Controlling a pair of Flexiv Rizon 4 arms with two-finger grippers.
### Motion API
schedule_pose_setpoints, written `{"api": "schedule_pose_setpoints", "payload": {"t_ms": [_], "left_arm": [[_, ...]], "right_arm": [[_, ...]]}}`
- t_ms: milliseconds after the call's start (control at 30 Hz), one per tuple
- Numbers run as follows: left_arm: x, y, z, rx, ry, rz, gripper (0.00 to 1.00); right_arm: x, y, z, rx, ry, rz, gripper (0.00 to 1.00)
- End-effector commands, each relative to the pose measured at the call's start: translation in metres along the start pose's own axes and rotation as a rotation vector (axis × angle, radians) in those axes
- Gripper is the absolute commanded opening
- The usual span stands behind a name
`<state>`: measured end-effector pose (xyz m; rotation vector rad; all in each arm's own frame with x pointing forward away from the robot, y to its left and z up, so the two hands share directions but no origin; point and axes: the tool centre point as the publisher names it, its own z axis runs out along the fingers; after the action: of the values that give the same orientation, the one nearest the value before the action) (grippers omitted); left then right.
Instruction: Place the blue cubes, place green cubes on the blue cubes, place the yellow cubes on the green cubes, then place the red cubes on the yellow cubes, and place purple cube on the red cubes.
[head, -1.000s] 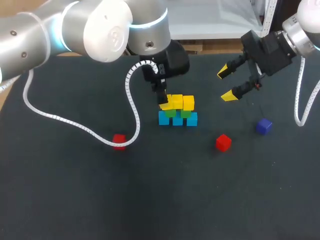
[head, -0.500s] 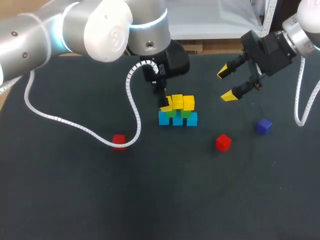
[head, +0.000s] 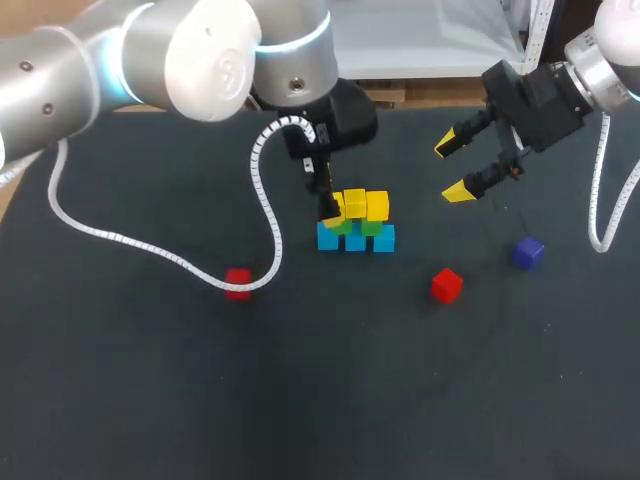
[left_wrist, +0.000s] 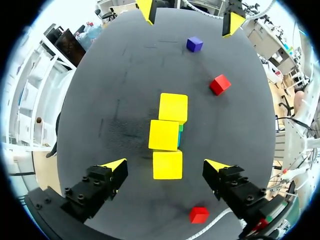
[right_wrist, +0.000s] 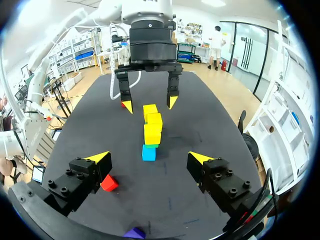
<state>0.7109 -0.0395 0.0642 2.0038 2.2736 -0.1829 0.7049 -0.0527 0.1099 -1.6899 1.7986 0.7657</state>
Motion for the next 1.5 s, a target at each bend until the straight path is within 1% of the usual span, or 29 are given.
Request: {"api": "schedule_pose_setpoints", "payload": {"t_ms": [33,267,367,600,800,1067,1167,1300,1500], "left_arm": [[0.005,-0.007,-0.005,-0.015,-0.028,0.009,1.0],[0.015,-0.013,-0.01,-0.032,-0.08,0.012,1.0],[0.019,-0.015,-0.01,-0.038,-0.116,0.005,1.0],[0.028,-0.017,-0.011,-0.047,-0.173,-0.005,1.0],[0.03,-0.017,-0.013,-0.052,-0.187,-0.006,1.0],[0.039,-0.023,-0.01,-0.042,-0.26,-0.015,1.0],[0.039,-0.024,-0.009,-0.04,-0.273,-0.017,1.0],[0.04,-0.023,-0.009,-0.045,-0.292,-0.01,1.0],[0.039,-0.019,-0.011,-0.052,-0.355,0.023,1.0]], "right_arm": [[0.0,0.0,0.0,0.0,-0.001,-0.001,1.0],[0.0,0.0,0.0,0.0,-0.001,-0.001,1.0],[0.0,0.0,0.0,0.0,-0.001,-0.001,1.0],[0.0,0.0,0.0,0.0,-0.001,-0.001,1.0],[0.0,0.0,0.0,0.0,-0.001,-0.001,1.0],[0.0,0.0,0.0,0.0,-0.001,-0.001,1.0],[0.0,0.0,0.0,0.0,-0.001,-0.001,1.0],[0.0,0.0,0.0,0.0,-0.001,-0.001,1.0],[0.0,0.0,0.0,0.0,-0.001,-0.001,1.0]]}}
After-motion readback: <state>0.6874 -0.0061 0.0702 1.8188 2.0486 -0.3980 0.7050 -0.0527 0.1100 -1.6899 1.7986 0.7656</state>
